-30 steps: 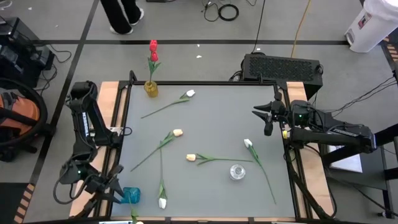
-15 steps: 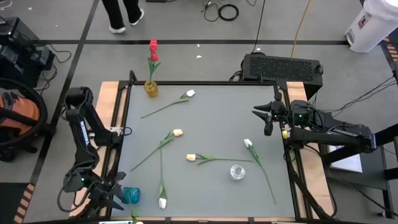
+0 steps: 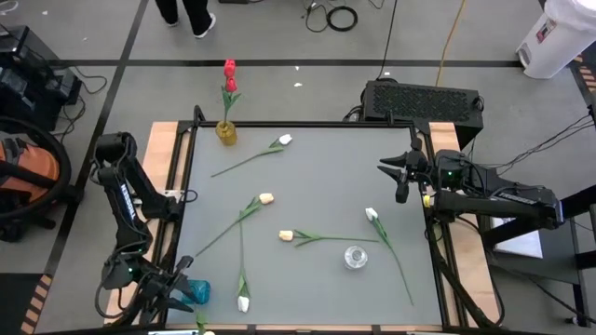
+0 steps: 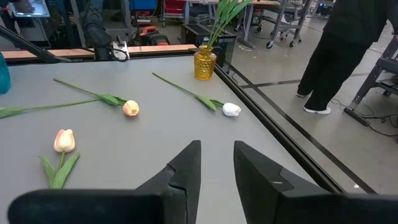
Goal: Sort flowers into vase by color
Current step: Put the left yellow tulip into the blue vase
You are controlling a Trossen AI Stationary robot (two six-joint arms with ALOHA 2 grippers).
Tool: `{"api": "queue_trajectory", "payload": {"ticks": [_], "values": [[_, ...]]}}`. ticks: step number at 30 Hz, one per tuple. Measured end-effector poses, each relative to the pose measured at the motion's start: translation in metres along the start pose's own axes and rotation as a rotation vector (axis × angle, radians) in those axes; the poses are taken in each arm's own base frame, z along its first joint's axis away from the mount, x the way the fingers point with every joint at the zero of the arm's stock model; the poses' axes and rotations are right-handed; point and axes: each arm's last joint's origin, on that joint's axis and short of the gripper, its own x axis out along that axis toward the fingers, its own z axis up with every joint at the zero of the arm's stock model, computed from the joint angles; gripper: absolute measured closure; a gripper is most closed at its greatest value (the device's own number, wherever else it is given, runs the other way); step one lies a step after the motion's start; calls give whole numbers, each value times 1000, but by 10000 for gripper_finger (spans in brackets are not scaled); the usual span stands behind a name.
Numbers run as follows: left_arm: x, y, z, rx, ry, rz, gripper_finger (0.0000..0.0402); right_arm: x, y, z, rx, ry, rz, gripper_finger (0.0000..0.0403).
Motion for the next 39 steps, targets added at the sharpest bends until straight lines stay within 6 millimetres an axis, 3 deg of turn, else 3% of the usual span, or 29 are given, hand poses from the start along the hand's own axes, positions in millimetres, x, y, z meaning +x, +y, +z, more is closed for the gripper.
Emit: {"api": "queue_trajectory", "payload": {"ticks": [39], "values": [[6, 4, 7, -33, -44, -58, 286, 0, 0, 0, 0, 0, 0, 316]]}}
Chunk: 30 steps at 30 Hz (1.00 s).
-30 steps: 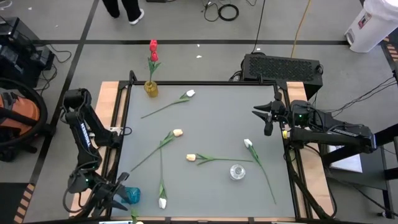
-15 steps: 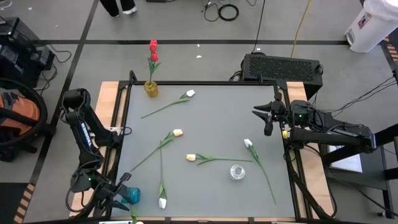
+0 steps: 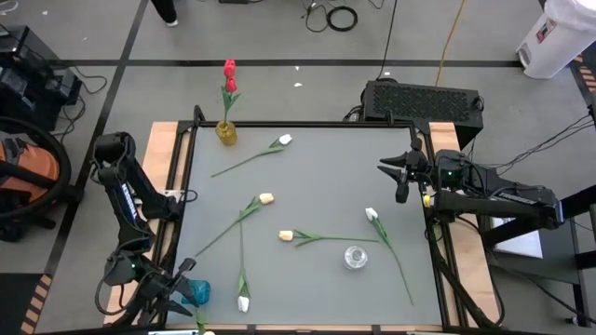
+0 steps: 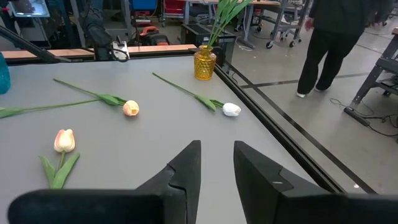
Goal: Sort flowers into vase by color
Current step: Put the left yellow tulip into the blue vase
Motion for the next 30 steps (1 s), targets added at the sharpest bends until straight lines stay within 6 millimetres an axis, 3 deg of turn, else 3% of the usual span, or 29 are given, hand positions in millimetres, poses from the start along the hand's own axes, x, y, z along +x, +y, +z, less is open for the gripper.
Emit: {"api": "queue_trajectory", "payload": {"ticks": [19, 30], "values": [[-3, 7, 3, 104, 6, 142, 286, 0, 0, 0, 0, 0, 0, 316], [-39, 28, 17, 53, 69, 109, 286, 0, 0, 0, 0, 0, 0, 316]]}}
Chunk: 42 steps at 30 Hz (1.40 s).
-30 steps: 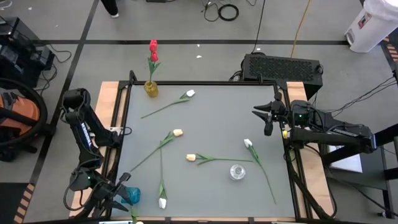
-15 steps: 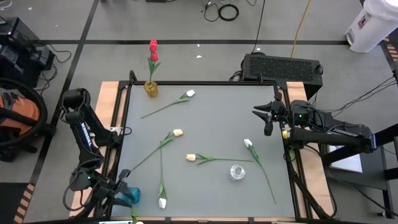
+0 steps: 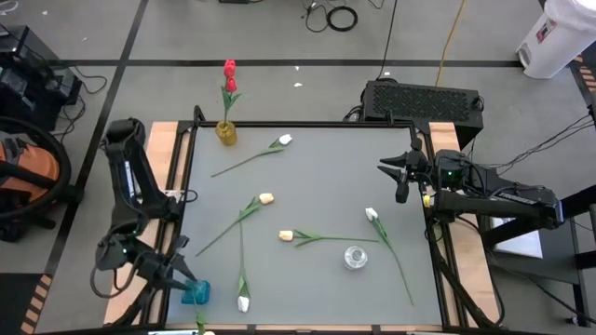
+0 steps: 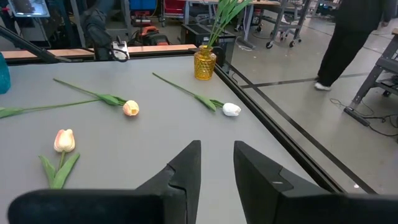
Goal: Sort flowers into vase by color
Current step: Put the left yellow tulip into the blue vase
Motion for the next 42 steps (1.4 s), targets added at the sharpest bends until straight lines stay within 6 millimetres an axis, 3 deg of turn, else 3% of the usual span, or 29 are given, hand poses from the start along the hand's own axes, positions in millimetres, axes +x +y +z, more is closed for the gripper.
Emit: {"api": "queue_trajectory", "payload": {"ticks": [9, 26, 42], "values": [[-16, 19, -3, -27, 58, 33, 286, 0, 0, 0, 0, 0, 0, 316], [-16, 12, -2, -94, 84, -169, 286, 0, 0, 0, 0, 0, 0, 316], [-16, 20, -10, -6, 102, 66, 286, 0, 0, 0, 0, 0, 0, 316]]}}
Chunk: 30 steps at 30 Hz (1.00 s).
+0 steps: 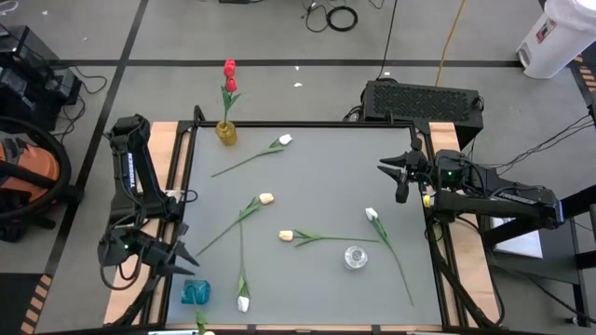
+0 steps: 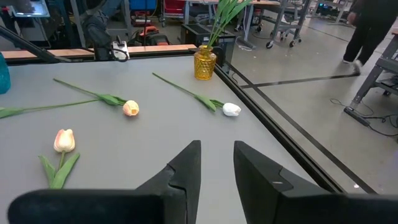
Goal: Sort flowers into vase by color
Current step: Put the left yellow tulip into the blue vase
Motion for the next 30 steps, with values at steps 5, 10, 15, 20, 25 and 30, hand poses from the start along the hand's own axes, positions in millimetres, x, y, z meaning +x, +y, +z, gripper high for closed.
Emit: {"api": "queue_trajectory", "payload": {"ticks": [5, 10, 15, 20, 25, 30], "values": [[3, 6, 0, 42, -7, 118, 286, 0, 0, 0, 0, 0, 0, 316], [10, 18, 2, 82, -6, 275, 286, 0, 0, 0, 0, 0, 0, 316], [20, 37, 5, 73, 13, 410, 286, 0, 0, 0, 0, 0, 0, 316], [27, 55, 7, 29, 30, 485, 286, 0, 0, 0, 0, 0, 0, 316], [34, 69, 6, -6, 54, 508, 286, 0, 0, 0, 0, 0, 0, 316], [40, 85, 5, -43, 78, 544, 286, 0, 0, 0, 0, 0, 0, 316]]}}
